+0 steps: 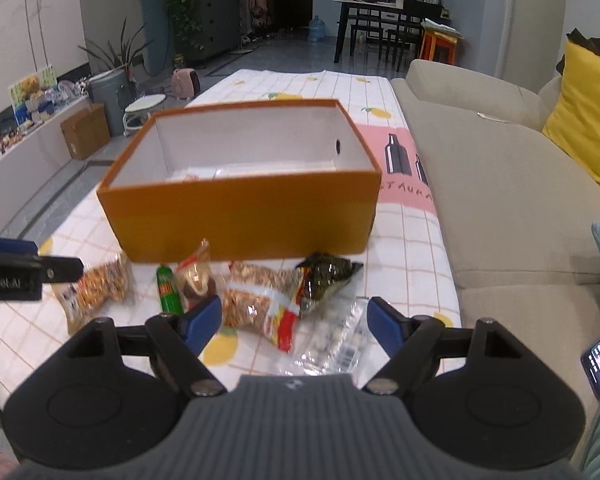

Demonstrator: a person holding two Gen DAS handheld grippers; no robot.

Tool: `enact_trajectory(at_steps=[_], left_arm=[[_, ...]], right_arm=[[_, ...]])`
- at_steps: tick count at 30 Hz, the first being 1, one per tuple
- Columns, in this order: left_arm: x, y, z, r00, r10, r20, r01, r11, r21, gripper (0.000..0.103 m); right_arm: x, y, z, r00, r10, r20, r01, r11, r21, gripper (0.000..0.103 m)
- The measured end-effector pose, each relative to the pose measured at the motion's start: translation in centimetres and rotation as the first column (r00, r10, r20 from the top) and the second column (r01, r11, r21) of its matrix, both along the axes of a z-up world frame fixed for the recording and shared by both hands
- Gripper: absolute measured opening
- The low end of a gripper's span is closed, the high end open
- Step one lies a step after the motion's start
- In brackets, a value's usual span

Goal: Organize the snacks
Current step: 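Lift both tools out of the box and move back over the snack pile, then grasp the peanut bag with the left tool while the right tool grasps the large nut bag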

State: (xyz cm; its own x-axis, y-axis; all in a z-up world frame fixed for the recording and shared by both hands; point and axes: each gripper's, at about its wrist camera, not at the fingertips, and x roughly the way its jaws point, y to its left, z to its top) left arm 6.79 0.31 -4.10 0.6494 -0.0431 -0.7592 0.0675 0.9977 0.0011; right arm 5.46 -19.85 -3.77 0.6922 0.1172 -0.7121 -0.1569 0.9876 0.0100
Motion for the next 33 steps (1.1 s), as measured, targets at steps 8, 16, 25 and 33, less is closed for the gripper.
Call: enact_trajectory(at_steps=[8,16,25,33], left_arm=[[0.6,1.5,-2.3,0.998,0.018,-0.061,-0.019,1.000,-0.010,0.083],[1.9,2.8,-3.3,0.993,0.063,-0.098,-0.064,0.998,-0.008,0.088],[5.8,3.9,-5.3,0.987,0.023,-0.157,-0.013,0.998,0.063,0.088],[7.9,4.6,-7.0,0.978,-0.021,-0.206,0.024,1.000,0.012,0.088]], right_arm=[[0.2,-0.2,-3.0,0.998,-0.019,-0.057,0.017,0.999,-0.035,0.080],[1.2,-0.4,-4.3,0.996,-0.026,-0.084,0.024,0.999,-0.031,0.080],[2.5,-0.6,-5.2,0.994,-0.025,-0.109,0.024,1.000,-0.010,0.080],[4.1,-0.6,-5.4,0.995,-0.023,-0.101,0.028,0.998,0.047,0.079]])
